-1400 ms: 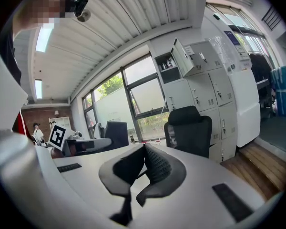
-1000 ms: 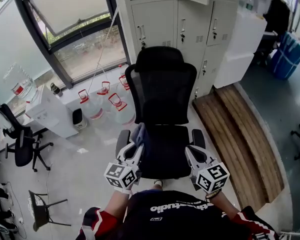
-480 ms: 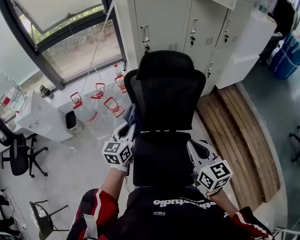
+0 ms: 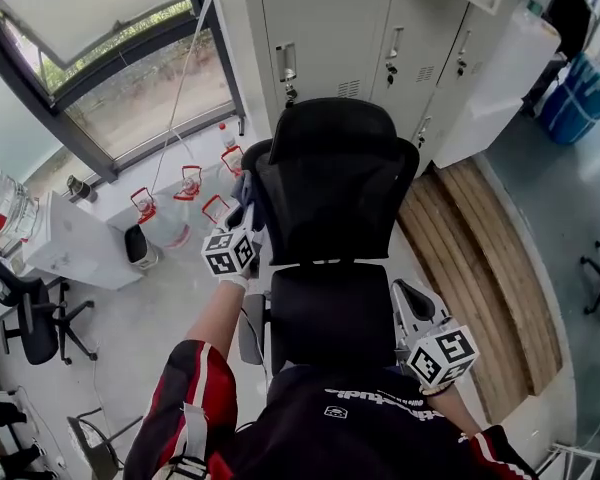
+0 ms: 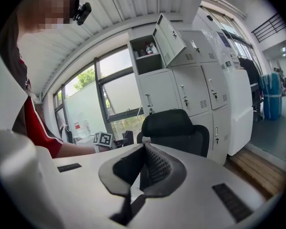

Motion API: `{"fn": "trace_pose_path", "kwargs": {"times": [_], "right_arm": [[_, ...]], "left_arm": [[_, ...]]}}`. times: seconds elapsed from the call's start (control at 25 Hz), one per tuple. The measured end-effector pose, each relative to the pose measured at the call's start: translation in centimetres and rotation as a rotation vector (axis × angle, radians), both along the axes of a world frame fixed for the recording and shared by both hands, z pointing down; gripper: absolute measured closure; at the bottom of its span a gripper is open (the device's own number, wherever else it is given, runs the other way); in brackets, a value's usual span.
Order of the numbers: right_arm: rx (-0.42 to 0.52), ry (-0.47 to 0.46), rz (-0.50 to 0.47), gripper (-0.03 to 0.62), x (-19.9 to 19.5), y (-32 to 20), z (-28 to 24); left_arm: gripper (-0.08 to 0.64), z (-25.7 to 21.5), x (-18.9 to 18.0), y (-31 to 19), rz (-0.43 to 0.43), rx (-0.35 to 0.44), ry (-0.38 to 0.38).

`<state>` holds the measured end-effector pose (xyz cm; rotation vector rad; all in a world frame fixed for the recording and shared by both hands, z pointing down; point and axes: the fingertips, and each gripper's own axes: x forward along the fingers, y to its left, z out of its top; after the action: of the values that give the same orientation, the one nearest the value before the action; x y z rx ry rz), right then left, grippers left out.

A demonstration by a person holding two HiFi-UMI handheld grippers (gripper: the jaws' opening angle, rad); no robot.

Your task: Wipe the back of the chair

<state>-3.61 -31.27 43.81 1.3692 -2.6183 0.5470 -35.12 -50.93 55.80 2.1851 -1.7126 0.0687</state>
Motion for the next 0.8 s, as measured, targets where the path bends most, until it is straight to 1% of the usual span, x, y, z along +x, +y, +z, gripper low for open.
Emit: {"fn": "trace_pose_path", "kwargs": {"times": [0.12,0.24,0.36,0.6,0.8], "right_arm": [[-0.002,0.016,0.007,0.578,0.5,-1.2,0.4],[-0.006,0.023,0.013,0.578,1.4,-2.1,0.5],[-0.012,0.027,0.019,0.578,2.3,-3.0,0.4],[-0.017,0.027,0.039,0.578,4.4,-4.6,0.6],[-0.015,0.031,0.052,0.578,6.3,-4.7,0.7]], "left_arm": [[0.506,2.3,-1.1,-3.4,-0.039,-0.021,-0.040],[0.506,4.5,-1.9,-5.7,-0.079,-0.054,-0.087],[0.505,5.8,-2.5,-7.2,-0.121,-0.082,-0.098],[0.506,7.1,-1.1,-9.2,-0.111,-0.100,-0.133],[0.505,7.9,1.4,-10.0,-0.088,-0.112,-0.144]]}}
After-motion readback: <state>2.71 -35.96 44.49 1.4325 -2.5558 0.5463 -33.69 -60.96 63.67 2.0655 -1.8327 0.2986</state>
